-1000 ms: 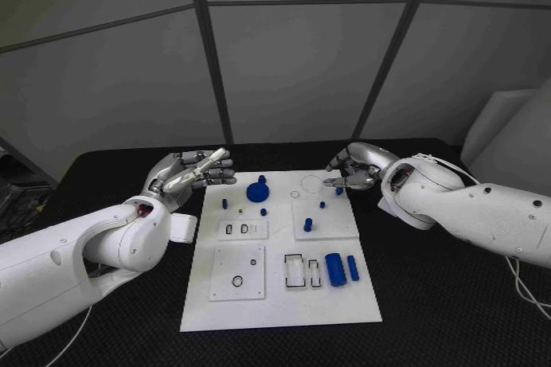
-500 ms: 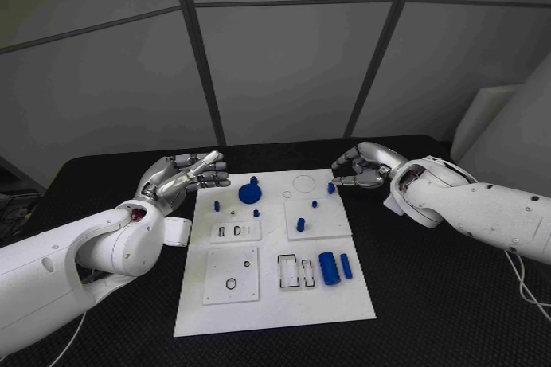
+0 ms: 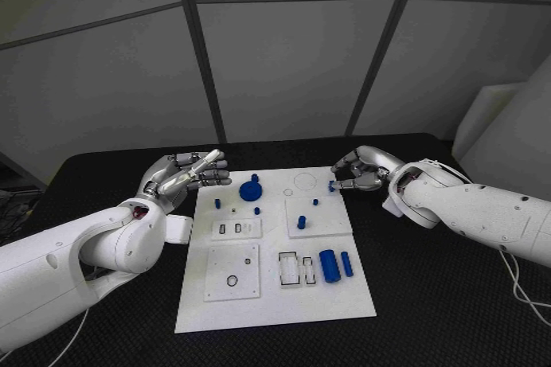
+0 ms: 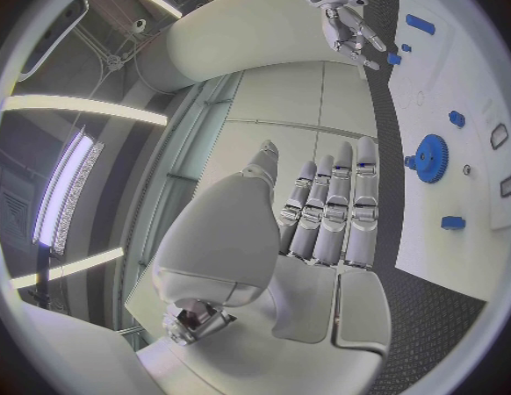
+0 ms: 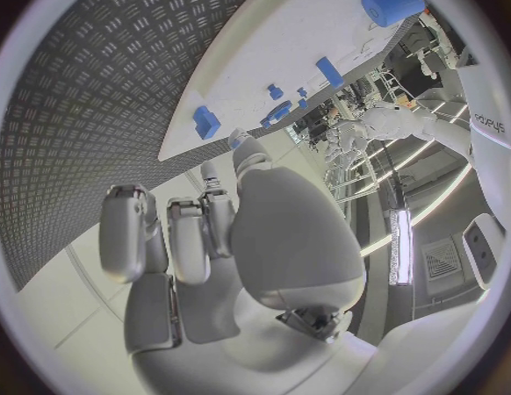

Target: Assemble the parts on the task board

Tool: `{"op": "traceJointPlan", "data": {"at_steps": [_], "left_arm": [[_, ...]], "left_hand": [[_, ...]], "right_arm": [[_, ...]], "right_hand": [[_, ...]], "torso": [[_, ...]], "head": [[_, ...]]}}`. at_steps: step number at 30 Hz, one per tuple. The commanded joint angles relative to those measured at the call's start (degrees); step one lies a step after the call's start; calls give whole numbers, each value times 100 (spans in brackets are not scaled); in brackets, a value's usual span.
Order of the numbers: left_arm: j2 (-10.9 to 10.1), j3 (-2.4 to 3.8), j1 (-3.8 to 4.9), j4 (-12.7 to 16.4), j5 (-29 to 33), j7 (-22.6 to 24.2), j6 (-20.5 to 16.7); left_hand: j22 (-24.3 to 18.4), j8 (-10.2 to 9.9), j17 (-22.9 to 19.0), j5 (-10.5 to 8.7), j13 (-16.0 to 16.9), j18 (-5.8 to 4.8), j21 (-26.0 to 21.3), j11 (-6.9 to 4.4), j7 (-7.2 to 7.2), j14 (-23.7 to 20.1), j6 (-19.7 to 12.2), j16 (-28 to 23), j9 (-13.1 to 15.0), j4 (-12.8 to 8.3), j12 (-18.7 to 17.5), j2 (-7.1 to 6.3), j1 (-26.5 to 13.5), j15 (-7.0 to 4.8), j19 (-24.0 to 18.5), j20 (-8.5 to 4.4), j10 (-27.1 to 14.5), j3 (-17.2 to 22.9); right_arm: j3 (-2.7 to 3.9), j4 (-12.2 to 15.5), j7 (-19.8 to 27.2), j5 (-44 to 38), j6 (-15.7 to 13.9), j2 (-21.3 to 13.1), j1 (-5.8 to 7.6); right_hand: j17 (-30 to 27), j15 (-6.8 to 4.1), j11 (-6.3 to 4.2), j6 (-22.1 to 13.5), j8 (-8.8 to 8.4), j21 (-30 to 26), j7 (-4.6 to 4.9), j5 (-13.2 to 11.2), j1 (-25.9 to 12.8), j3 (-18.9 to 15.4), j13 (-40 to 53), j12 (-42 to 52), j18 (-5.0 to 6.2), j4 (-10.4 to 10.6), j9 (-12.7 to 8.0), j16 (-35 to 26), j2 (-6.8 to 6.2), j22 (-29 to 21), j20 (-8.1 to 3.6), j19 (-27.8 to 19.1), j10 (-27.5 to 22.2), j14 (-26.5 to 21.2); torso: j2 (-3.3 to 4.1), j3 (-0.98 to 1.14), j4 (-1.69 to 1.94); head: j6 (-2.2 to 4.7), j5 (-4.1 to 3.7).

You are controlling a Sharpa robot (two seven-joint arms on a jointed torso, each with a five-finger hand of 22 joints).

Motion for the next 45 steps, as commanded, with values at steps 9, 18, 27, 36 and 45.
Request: {"op": "traceJointPlan", "data": {"at_steps": [9, 18, 27, 36, 45], "left_arm": [[21, 4, -4, -22, -21, 22, 78], [27, 4, -7, -30, -21, 18, 78], [27, 4, -7, -44, -21, 15, 70], [28, 4, -7, -51, -21, 8, 68], [24, 4, -7, -53, -21, 4, 69]], "left_hand": [[-10, -29, 6, -6, -7, -66, -21, 10, 3, -5, -16, -29, -6, -38, -19, 37, -4, 33, 22, 17, -43, 10], [-10, -29, 6, -6, -7, -66, -21, 10, 3, -5, -16, -29, -6, -38, -19, 37, -4, 33, 22, 17, -43, 10], [-13, -32, 9, -5, -6, -65, -26, 11, 4, -6, -16, -35, -5, -43, -21, 41, -2, 34, 18, 18, -44, 12], [-13, -32, 9, -5, -6, -65, -26, 11, 4, -6, -16, -35, -5, -43, -21, 41, -2, 34, 18, 18, -44, 12], [-14, -33, 11, -6, -6, -65, -28, 12, 5, -4, -17, -37, -5, -44, -22, 43, -2, 34, 16, 18, -45, 13]], "right_arm": [[5, -133, 144, 84, 195, 99, -39], [5, -249, 118, 84, 258, 179, -44], [5, -315, 60, 42, 366, 237, -63], [5, -354, 6, 7, 404, 263, -75], [5, -380, -2, -1, 404, 284, -78]], "right_hand": [[959, -34, 20, 11, -17, -13, 28, 1, 115, 25, 478, -7, 66, -57, 1, -19, 67, 13, -3, -25, -27, 466], [980, -34, 19, 84, 0, -9, 32, -7, 249, 109, 493, 4, 64, -144, 4, -10, 180, 25, -3, -15, -17, 472], [995, -34, 20, 119, 10, -1, 33, -23, 280, 135, 509, 19, 61, -171, 7, -4, 196, 41, -3, -8, -5, 475], [1003, -32, 23, 146, 17, 0, 35, -65, 266, 137, 519, 29, 60, -171, 8, 0, 200, 44, -3, -5, 3, 477], [1017, -29, 28, 234, 49, 6, 43, -91, 253, 158, 532, 43, 58, -171, 17, 6, 234, 55, 0, 1, 15, 480]], "torso": [[-4, -13, 1], [-9, -13, -1], [-10, -14, -3], [-9, -15, -3], [-10, -13, -2]], "head": [[-43, 29], [-41, 27], [-51, 39], [-65, 46], [-74, 39]]}}
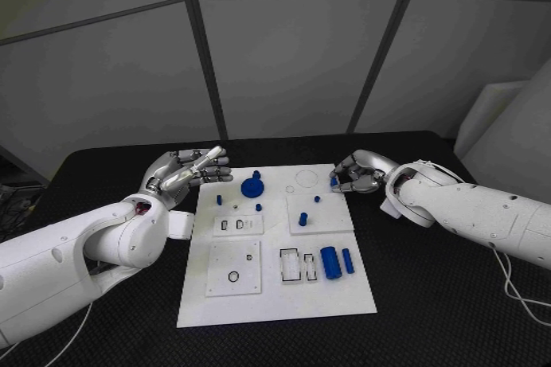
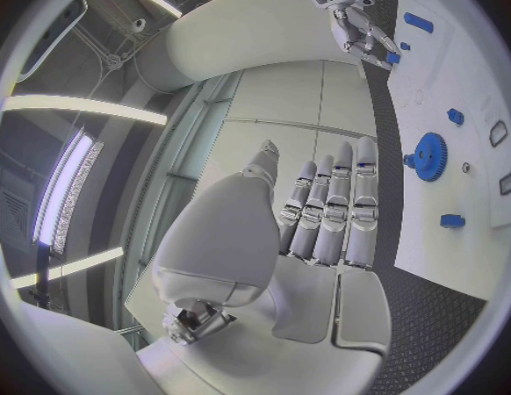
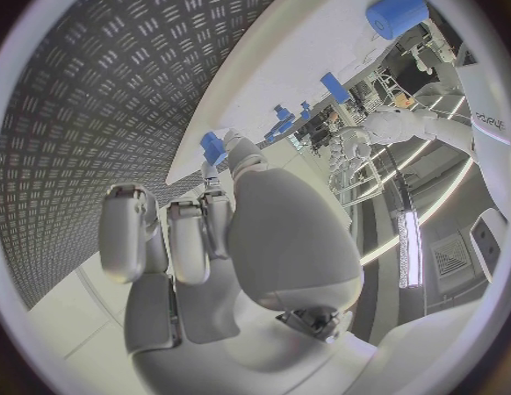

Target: Assemble the parts on the task board

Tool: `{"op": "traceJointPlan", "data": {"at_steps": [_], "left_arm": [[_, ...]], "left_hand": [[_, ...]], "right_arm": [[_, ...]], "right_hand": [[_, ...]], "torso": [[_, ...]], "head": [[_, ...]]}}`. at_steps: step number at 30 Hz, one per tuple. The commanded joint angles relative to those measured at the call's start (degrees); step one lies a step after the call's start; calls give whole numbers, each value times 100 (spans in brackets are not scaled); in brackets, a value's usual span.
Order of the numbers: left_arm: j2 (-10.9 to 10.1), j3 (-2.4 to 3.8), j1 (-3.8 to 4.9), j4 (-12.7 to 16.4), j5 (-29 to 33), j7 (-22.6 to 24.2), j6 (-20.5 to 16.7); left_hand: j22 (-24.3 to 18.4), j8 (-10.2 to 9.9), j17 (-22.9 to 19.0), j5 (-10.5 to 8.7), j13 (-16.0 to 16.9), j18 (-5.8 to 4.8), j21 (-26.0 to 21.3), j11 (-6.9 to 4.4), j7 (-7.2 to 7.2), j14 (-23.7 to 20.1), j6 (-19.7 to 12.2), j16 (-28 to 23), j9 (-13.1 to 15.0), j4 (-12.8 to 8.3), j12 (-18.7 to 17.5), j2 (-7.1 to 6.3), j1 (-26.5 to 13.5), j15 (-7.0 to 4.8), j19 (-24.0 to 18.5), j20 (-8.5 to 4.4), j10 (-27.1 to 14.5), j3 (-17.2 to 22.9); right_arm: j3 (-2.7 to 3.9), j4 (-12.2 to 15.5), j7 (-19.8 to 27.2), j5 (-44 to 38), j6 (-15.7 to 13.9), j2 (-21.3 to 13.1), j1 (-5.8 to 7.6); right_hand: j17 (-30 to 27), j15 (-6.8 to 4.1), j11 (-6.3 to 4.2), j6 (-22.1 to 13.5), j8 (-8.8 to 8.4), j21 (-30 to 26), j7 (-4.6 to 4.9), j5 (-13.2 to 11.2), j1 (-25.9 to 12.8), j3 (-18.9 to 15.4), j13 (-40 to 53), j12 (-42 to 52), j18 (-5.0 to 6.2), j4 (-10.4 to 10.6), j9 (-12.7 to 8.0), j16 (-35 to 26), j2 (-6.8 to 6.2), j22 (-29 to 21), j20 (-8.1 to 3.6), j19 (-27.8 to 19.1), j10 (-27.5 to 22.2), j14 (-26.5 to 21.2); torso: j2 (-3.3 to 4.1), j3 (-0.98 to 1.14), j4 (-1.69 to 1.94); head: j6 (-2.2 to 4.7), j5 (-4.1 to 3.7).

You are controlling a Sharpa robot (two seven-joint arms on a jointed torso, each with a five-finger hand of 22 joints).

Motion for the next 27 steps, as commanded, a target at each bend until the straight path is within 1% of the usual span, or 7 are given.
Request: {"op": "traceJointPlan", "data": {"at_steps": [1, 9, 12, 17, 20, 24, 27], "left_arm": [[1, 3, 7, 4, -21, 8, 61], [9, 3, 7, -1, -21, 3, 63], [10, 3, 7, -3, -21, 1, 62], [11, 3, 7, -5, -21, -6, 67], [12, 3, 6, -4, -21, -17, 81], [13, 3, 6, -4, -21, -31, 97], [13, 3, 6, -5, -21, -34, 100]], "left_hand": [[-5, -33, 8, -6, -6, -65, -28, 12, 5, -4, -17, -39, -5, -29, -22, 44, -2, 34, 16, 18, -45, -2], [-5, -33, 8, -6, -6, -65, -28, 12, 5, -4, -17, -39, -5, -29, -22, 44, -2, 34, 16, 18, -45, -2], [-5, -33, 8, -6, -6, -65, -28, 12, 5, -4, -17, -39, -5, -29, -22, 44, -2, 34, 16, 18, -45, -2], [-5, -33, 8, -6, -6, -65, -28, 12, 5, -4, -17, -39, -5, -29, -22, 44, -2, 34, 16, 18, -45, -2], [-5, -33, 8, -6, -6, -65, -28, 12, 5, -4, -17, -39, -5, -29, -22, 44, -2, 34, 16, 18, -45, -2], [-7, -37, 11, -6, -6, -64, -30, 13, 8, -3, -20, -43, -5, -30, -26, 47, -4, 34, 16, 19, -48, -2], [-7, -37, 11, -6, -6, -64, -30, 13, 8, -3, -20, -43, -5, -30, -26, 47, -4, 34, 16, 19, -48, -2]], "right_arm": [[4, -3, -11, -31, 42, 11, 7], [4, -39, -36, -44, 39, 40, 6], [4, -51, -50, -58, 32, 50, 5], [4, -67, -67, -77, -5, 59, 4], [4, -87, -65, -82, -33, 72, 3], [4, -107, -67, -84, -106, 88, 3], [4, -108, -89, -91, -192, 94, 3]], "right_hand": [[1013, -28, 28, 75, 55, 8, 4, -20, 22, 24, 525, 3, 56, -32, 12, 5, 54, 10, 0, 2, 19, 480], [1035, -27, 27, 222, 103, 19, 2, -42, 33, 75, 549, 28, 52, -52, 25, 15, 103, 33, 3, 14, 39, 485], [1041, -28, 25, 273, 117, 27, 0, -64, 32, 93, 556, 34, 49, -58, 29, 18, 119, 46, 2, 21, 45, 486], [1047, -31, 22, 326, 130, 29, -4, -73, 49, 129, 558, 36, 49, -74, 32, 20, 150, 52, 0, 24, 46, 487], [1039, -31, 21, 334, 130, 29, -5, -77, 55, 141, 552, 29, 49, -79, 31, 17, 160, 52, -1, 24, 41, 486], [1044, -33, 19, 370, 138, 27, -7, -90, 66, 172, 552, 27, 50, -89, 33, 19, 184, 48, -3, 22, 40, 487], [1047, -39, 9, 437, 164, 27, -21, -102, 81, 213, 554, 27, 50, -103, 42, 20, 216, 51, -7, 23, 40, 487]], "torso": [[-1, 0, 1], [-4, 3, 9], [-2, 3, 0], [0, 3, -5], [-1, -1, -3], [-3, 3, 1], [-5, 0, 3]], "head": [[-7, -13], [-18, 3], [-17, 8], [-25, 9], [-29, 26], [-38, 28], [-42, 24]]}}
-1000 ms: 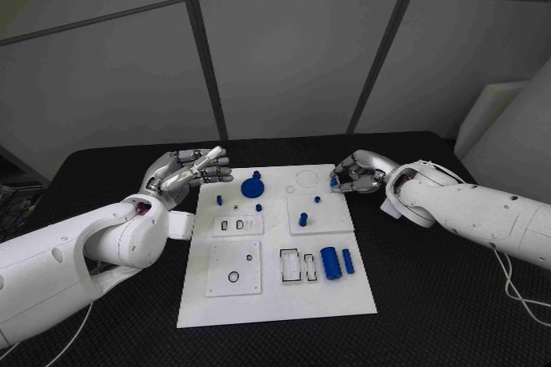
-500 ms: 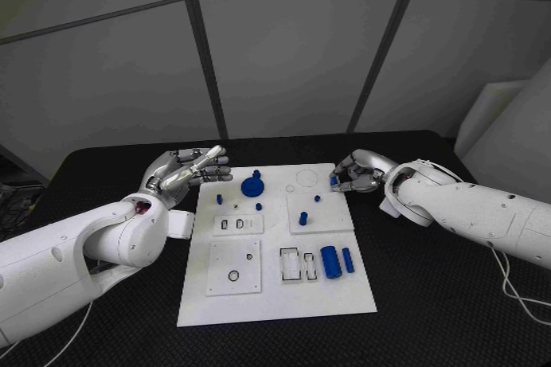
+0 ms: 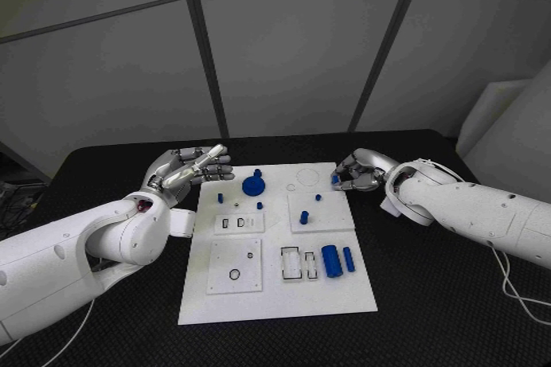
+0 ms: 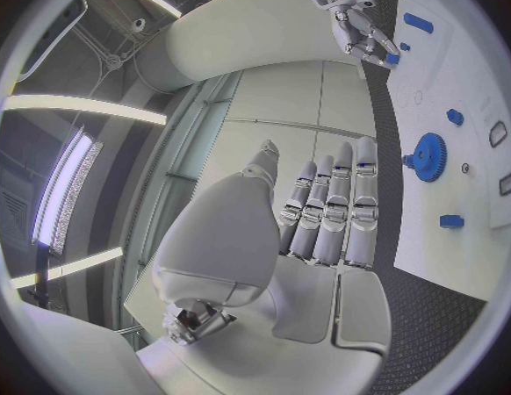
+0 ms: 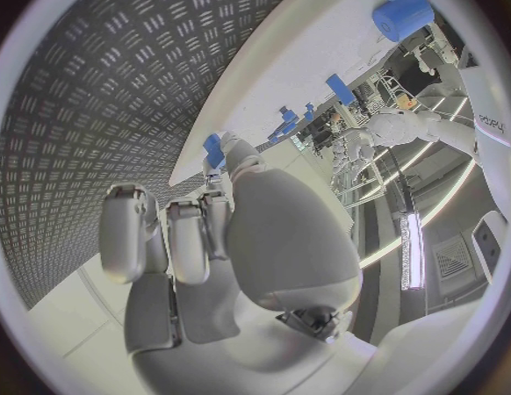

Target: Assemble the parts on the task board

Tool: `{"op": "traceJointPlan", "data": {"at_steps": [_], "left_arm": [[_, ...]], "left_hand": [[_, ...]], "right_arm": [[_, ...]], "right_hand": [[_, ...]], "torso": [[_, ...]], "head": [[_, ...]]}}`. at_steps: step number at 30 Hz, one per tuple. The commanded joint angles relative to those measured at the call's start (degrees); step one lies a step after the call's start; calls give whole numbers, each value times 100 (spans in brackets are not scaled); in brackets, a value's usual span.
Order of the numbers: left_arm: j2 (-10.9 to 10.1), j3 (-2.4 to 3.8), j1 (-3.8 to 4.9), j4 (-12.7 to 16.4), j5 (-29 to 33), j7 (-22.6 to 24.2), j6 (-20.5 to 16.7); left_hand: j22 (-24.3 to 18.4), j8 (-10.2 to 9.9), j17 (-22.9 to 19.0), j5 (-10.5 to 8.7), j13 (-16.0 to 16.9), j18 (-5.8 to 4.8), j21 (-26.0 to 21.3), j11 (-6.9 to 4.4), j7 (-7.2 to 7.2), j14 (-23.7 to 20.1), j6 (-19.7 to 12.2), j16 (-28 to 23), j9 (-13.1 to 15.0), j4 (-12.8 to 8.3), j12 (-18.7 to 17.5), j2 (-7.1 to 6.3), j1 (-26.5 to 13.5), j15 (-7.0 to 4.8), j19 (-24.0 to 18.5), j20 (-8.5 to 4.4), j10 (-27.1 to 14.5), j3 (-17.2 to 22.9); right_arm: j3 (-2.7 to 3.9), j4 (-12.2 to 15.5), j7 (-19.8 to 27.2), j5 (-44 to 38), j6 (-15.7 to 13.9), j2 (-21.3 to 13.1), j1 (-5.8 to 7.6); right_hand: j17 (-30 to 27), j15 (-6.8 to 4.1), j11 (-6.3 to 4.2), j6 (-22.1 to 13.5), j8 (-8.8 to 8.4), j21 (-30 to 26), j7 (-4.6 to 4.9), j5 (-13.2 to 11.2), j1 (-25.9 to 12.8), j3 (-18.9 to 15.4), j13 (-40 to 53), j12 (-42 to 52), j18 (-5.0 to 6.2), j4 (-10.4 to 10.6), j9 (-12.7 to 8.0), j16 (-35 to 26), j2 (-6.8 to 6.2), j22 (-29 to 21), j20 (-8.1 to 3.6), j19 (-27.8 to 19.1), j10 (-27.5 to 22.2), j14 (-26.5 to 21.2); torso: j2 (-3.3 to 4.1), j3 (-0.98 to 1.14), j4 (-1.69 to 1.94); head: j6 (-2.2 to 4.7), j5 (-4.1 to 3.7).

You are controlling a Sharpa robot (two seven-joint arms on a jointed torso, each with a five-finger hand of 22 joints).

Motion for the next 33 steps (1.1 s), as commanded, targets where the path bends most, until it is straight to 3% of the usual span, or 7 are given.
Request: {"op": "traceJointPlan", "data": {"at_steps": [1, 3, 11, 15, 22, 26, 33], "left_arm": [[6, 3, 7, 4, -21, -17, 90], [6, 3, 6, 5, -21, -18, 93], [1, 3, 5, 7, -21, -21, 91], [-10, 3, 4, 13, -21, -23, 90], [-32, 3, 5, -9, -21, -23, 86], [-43, 3, 6, -39, -21, -19, 83], [-58, 4, 11, -123, -37, 2, 85]], "left_hand": [[-8, -37, 6, -6, -6, -64, -30, -7, 8, -3, -20, -14, -5, -30, -26, 47, -4, 34, 16, 19, -28, -2], [-8, -37, 6, -6, -6, -64, -30, -7, 8, -3, -20, -14, -5, -30, -26, 47, -4, 34, 16, 19, -28, -2], [-8, -37, 6, -6, -6, -64, -30, -7, 8, -3, -20, -14, -5, -30, -26, 47, -4, 34, 16, 19, -28, -2], [-8, -37, 6, -6, -6, -64, -30, -7, 8, -3, -20, -14, -5, -30, -26, 47, -4, 34, 16, 19, -28, -2], [-8, -37, 6, -6, -6, -64, -30, -7, 8, -3, -20, -14, -5, -30, -26, 47, -4, 34, 16, 19, -28, -2], [-10, -40, 8, -6, -6, -63, -32, -6, 9, -2, -22, -17, -6, -31, -28, 49, -6, 35, 15, 19, -31, -2], [-11, -42, 10, -6, -6, -63, -34, -5, 10, -2, -24, -21, -6, -33, -30, 52, -6, 36, 15, 20, -33, -1]], "right_arm": [[5, 6, -42, -53, -228, 8, 8], [5, 21, -49, -66, -304, 5, 8], [7, 272, -103, -83, -530, -81, 8], [9, 598, -252, -90, -620, -194, 11], [26, 1458, -789, -291, -736, -356, 25], [32, 1796, -1043, -425, -723, -248, 30], [31, 1969, -1276, -741, -563, 202, 28]], "right_hand": [[1056, -53, -31, 120, 58, 29, -11, -110, 42, 117, 551, -36, 50, -35, 20, 22, 126, 9, -16, 25, 21, 489], [1065, -65, -43, 152, 69, 34, -28, -218, 68, 181, 552, -36, 48, -59, 21, 26, 159, 19, -27, 29, 22, 490], [1070, -76, -57, 182, 79, 40, -44, -234, 87, 243, 557, -33, 46, -87, 23, 29, 179, 31, -38, 35, 25, 492], [1077, -79, -59, 187, 80, 41, -46, -232, 88, 262, 551, -41, 46, -93, 22, 32, 185, 33, -42, 36, 20, 493], [1079, -82, -60, 189, 74, 42, -46, -304, 18, 288, 552, -42, 45, -74, 18, 32, 173, 36, -51, 37, 21, 493], [1079, -83, -60, 191, 74, 41, -47, -308, 14, 289, 551, -43, 45, -73, 18, 32, 172, 34, -52, 36, 21, 493], [1067, -91, -73, 221, 87, 34, -62, -313, 27, 317, 548, -47, 48, -111, 22, 26, 139, 23, -57, 31, 18, 491]], "torso": [[-3, -1, 1], [-2, 2, -1], [-6, 1, -18], [-11, -4, -15], [-31, -24, 1], [-43, -29, 10], [-46, -41, 16]], "head": [[-6, -1], [-8, -5], [-16, 1], [-18, -6], [-24, 6], [-46, 72], [-78, 190]]}}
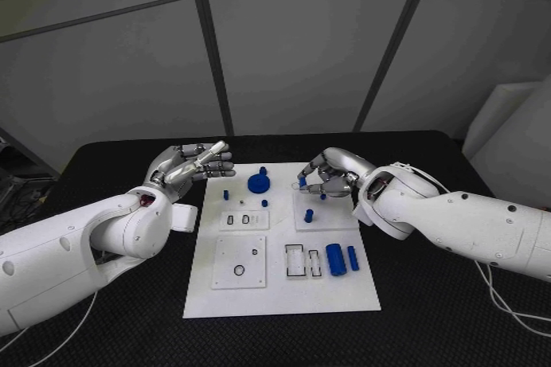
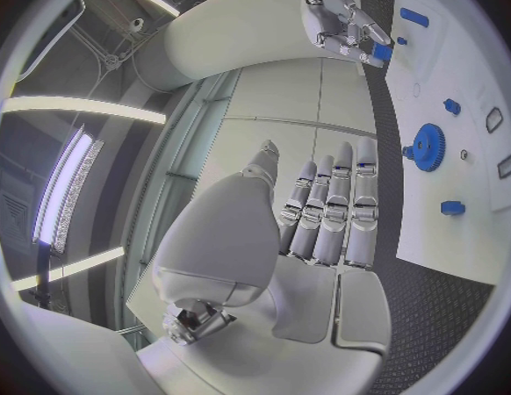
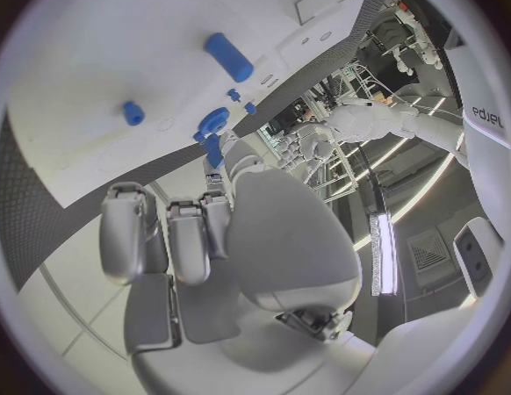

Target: Assemble the parts on the task board

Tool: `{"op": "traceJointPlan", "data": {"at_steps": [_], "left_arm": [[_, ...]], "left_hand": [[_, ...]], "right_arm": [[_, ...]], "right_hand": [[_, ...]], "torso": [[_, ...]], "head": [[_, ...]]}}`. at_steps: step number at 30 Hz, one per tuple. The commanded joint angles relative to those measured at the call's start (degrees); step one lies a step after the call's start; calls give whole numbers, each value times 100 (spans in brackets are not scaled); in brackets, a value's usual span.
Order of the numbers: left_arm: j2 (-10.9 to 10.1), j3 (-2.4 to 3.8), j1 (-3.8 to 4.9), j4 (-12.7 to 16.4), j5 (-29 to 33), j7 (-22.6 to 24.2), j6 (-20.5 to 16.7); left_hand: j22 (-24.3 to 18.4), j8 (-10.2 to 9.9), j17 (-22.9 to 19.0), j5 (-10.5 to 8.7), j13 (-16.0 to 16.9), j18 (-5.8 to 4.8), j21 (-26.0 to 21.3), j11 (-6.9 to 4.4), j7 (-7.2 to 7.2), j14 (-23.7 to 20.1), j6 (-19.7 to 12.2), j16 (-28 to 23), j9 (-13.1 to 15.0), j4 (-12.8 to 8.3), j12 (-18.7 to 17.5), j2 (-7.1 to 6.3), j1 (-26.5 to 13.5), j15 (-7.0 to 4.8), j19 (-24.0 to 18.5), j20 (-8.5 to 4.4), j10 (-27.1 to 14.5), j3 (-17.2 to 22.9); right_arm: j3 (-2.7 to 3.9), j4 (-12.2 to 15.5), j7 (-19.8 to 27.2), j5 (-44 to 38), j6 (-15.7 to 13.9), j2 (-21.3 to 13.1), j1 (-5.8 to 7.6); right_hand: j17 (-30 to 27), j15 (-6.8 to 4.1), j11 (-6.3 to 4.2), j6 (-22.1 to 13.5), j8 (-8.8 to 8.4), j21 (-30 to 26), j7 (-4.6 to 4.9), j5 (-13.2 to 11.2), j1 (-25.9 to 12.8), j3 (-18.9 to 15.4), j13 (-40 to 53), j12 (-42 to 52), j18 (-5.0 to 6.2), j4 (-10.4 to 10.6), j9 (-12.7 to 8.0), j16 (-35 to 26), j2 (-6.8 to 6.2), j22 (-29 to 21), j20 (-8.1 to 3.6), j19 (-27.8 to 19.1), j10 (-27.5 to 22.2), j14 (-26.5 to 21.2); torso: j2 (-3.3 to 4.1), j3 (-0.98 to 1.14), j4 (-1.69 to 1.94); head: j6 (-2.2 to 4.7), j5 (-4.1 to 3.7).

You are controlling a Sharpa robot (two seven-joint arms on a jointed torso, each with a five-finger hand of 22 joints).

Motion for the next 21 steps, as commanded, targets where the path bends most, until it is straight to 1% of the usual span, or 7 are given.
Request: {"op": "traceJointPlan", "data": {"at_steps": [1, 4, 7, 9, 13, 16, 21], "left_arm": [[-14, 4, 14, -47, -43, 39, 63], [-37, 5, 19, -89, -52, 50, 52], [-56, 5, 23, -115, -57, 53, 49], [-61, 5, 25, -127, -58, 54, 47], [-65, 5, 29, -126, -60, 52, 47], [-62, 5, 30, -121, -61, 47, 45], [-53, 5, 33, -109, -61, 42, 47]], "left_hand": [[-6, -18, 6, -6, -6, -63, -34, -4, 10, -2, -24, -21, -6, -33, -30, 52, -6, 35, 15, 20, -34, -1], [-6, -18, 7, -5, -6, -63, -35, -4, 10, -2, -23, -22, -5, -36, -31, 53, -3, 35, 15, 20, -34, 1], [-6, -18, 7, -5, -6, -63, -35, -4, 10, -2, -23, -22, -5, -36, -31, 53, -3, 35, 15, 20, -34, 1], [-6, -18, 7, -5, -6, -63, -35, -4, 10, -2, -23, -22, -5, -36, -31, 53, -3, 35, 15, 20, -34, 1], [-6, -18, 7, -5, -6, -63, -35, -4, 10, -2, -23, -22, -5, -36, -31, 53, -3, 35, 15, 20, -34, 1], [-6, -18, 7, -5, -6, -63, -35, -4, 10, -2, -23, -22, -5, -36, -31, 53, -3, 35, 15, 20, -34, 1], [-7, -18, 8, -5, -6, -63, -36, -4, 10, -2, -22, -24, -5, -39, -30, 55, 0, 35, 15, 20, -32, 3]], "right_arm": [[1, 47, -350, -393, 62, 195, 6], [-4, 56, -439, -526, 104, 391, 1], [-13, 58, -534, -639, 132, 569, -11], [-21, 56, -615, -698, 140, 673, -22], [-47, 35, -848, -788, 167, 853, -42], [-64, -13, -1055, -781, 203, 984, -63], [-84, -28, -1213, -789, 271, 1126, -137]], "right_hand": [[1068, -37, -41, 63, 40, 11, -15, -26, 15, 35, 547, -33, 47, -20, 12, 25, 5, 25, -35, 8, -13, 501], [1067, -39, -43, 65, 41, 7, -16, -23, 17, 39, 544, -36, 49, -25, 12, 24, 1, 17, -36, 5, -15, 500], [1060, -39, -43, 66, 41, 5, -16, -21, 17, 41, 539, -41, 50, -25, 12, 21, 1, 14, -36, 3, -19, 499], [1056, -40, -43, 67, 41, 1, -15, -13, 12, 43, 537, -44, 51, -26, 12, 19, -1, 7, -37, 0, -21, 498], [1051, -42, -44, 76, 44, -1, -17, 10, -6, 51, 532, -50, 52, -27, 12, 16, -14, 4, -40, -2, -25, 497], [1041, -43, -45, 80, 45, -6, -18, 10, -13, 52, 525, -58, 53, -30, 13, 11, -26, -4, -40, -6, -31, 495], [1035, -43, -46, 82, 46, -6, -20, 12, -16, 53, 523, -61, 53, -32, 13, 8, -32, -5, -41, -6, -33, 493]], "torso": [[-1, -10, 8], [5, 2, -2], [9, -2, 6], [8, -7, 10], [14, -9, 5], [15, -2, -14], [10, -2, -9]], "head": [[-13, 72], [-24, 133], [-44, 179], [-62, 244], [-92, 322], [-102, 358], [-134, 385]]}}
